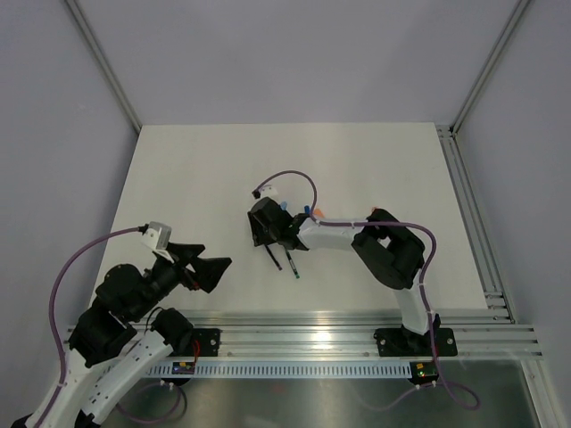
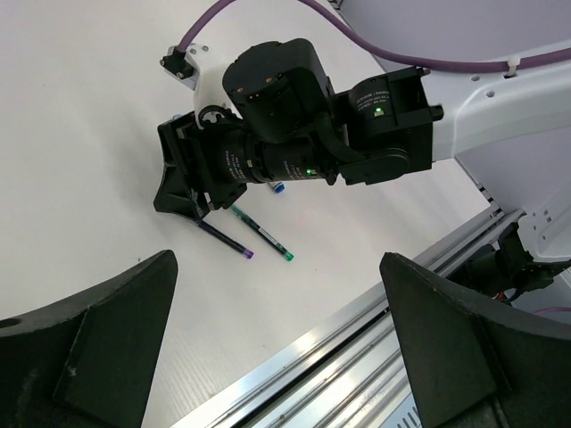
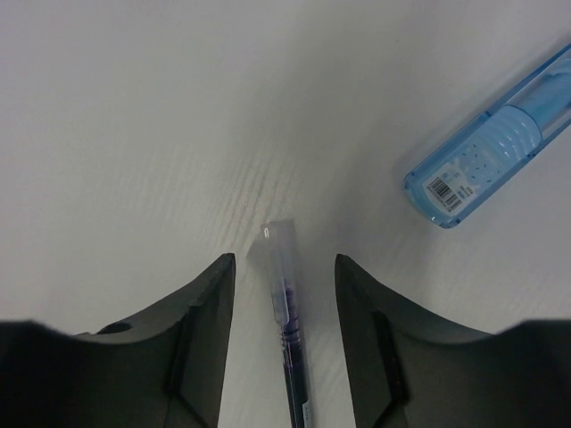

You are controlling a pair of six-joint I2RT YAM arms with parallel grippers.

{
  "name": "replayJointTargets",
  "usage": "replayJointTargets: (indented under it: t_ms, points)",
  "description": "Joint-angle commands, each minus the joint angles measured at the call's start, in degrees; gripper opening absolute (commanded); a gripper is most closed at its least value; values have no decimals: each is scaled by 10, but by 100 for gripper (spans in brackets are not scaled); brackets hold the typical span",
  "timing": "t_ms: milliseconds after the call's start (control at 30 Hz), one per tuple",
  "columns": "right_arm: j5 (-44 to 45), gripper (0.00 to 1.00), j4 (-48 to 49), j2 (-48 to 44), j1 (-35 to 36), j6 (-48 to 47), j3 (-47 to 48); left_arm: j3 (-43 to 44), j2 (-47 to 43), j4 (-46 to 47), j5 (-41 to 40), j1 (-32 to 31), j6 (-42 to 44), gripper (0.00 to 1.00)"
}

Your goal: Insert the pens into the pen caps

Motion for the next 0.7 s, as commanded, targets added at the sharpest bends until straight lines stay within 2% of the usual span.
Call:
replayJointTargets:
  t_ms: [0, 133, 167, 200, 233, 433, 467, 567, 600, 633, 667]
  points:
    - [16, 59, -3, -77, -4, -5, 9, -4, 14, 20, 7, 6, 10, 99]
    - [-11, 69, 6, -161, -3, 1, -14, -2, 15, 17, 9, 8, 11, 99]
    - [-18, 77, 12, -205, -3, 3, -34, -1, 15, 17, 9, 8, 10, 99]
    - [-34, 93, 17, -232, -2, 0, -47, 1, 13, 17, 9, 9, 11, 99]
    - [-39, 99, 18, -257, -1, -7, -56, 1, 8, 17, 7, 9, 10, 99]
    - [17, 99, -47, -490, 20, -54, -135, 31, 8, 28, 5, 8, 7, 99]
    - [27, 99, -59, -563, 19, -55, -158, 38, 20, 31, 4, 8, 6, 99]
    - [89, 100, -113, -682, 19, -56, -197, 76, 48, 33, -6, 8, 14, 99]
    - [122, 99, -149, -757, 19, -54, -203, 82, 53, 35, -9, 8, 16, 99]
    - [179, 99, -219, -884, 20, -41, -220, 97, 63, 42, -44, 8, 22, 99]
    - [199, 99, -220, -885, 20, -41, -220, 97, 63, 44, -44, 8, 23, 99]
